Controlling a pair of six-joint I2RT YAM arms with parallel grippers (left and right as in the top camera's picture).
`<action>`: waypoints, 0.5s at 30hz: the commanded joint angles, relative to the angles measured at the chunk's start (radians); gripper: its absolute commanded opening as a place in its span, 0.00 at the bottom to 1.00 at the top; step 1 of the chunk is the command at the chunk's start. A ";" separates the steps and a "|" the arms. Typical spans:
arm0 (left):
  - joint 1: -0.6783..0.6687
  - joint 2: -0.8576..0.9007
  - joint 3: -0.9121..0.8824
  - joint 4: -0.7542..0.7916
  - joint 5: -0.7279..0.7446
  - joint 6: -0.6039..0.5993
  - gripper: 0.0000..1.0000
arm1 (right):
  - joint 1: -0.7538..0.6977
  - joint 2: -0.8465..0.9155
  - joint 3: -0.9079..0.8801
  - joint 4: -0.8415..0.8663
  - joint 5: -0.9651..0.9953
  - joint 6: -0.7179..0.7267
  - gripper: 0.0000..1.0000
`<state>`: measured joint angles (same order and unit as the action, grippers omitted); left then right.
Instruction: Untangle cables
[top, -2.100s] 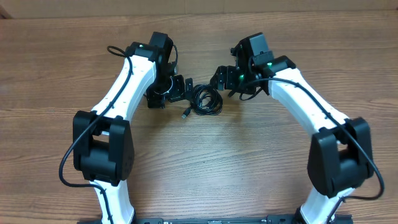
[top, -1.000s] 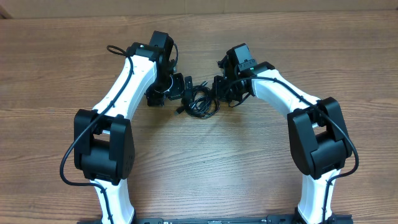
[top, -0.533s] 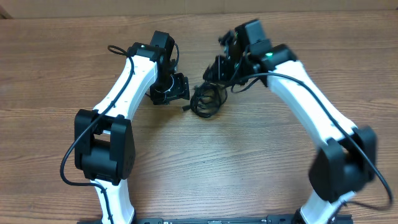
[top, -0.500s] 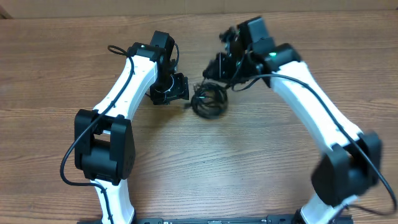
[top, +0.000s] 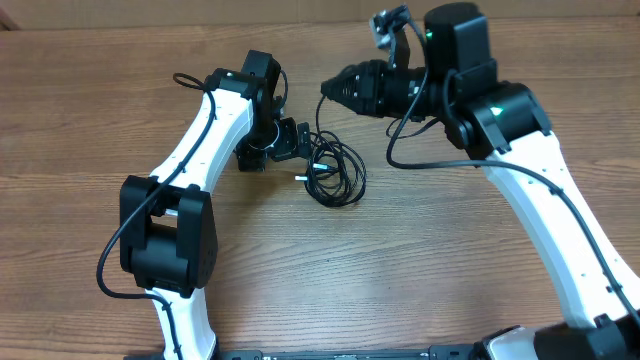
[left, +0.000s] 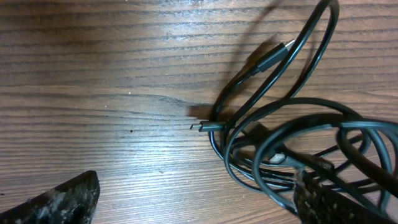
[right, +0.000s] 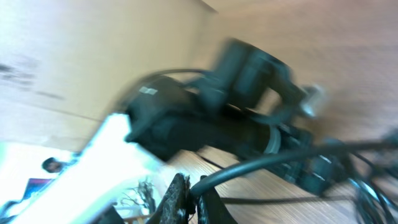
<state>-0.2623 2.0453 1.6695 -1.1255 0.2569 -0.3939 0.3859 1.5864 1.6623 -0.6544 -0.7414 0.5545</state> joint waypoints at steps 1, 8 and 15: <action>-0.006 0.010 0.014 -0.001 -0.002 -0.005 0.99 | -0.009 -0.084 0.031 0.092 -0.119 0.105 0.04; 0.020 0.010 0.014 -0.019 0.005 -0.014 1.00 | -0.107 -0.150 0.124 0.291 -0.270 0.306 0.04; 0.085 0.008 0.016 -0.050 0.177 0.090 1.00 | -0.192 -0.175 0.187 0.301 -0.319 0.330 0.04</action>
<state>-0.2115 2.0453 1.6695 -1.1744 0.2974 -0.3832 0.2062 1.4353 1.8236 -0.3321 -1.0126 0.8471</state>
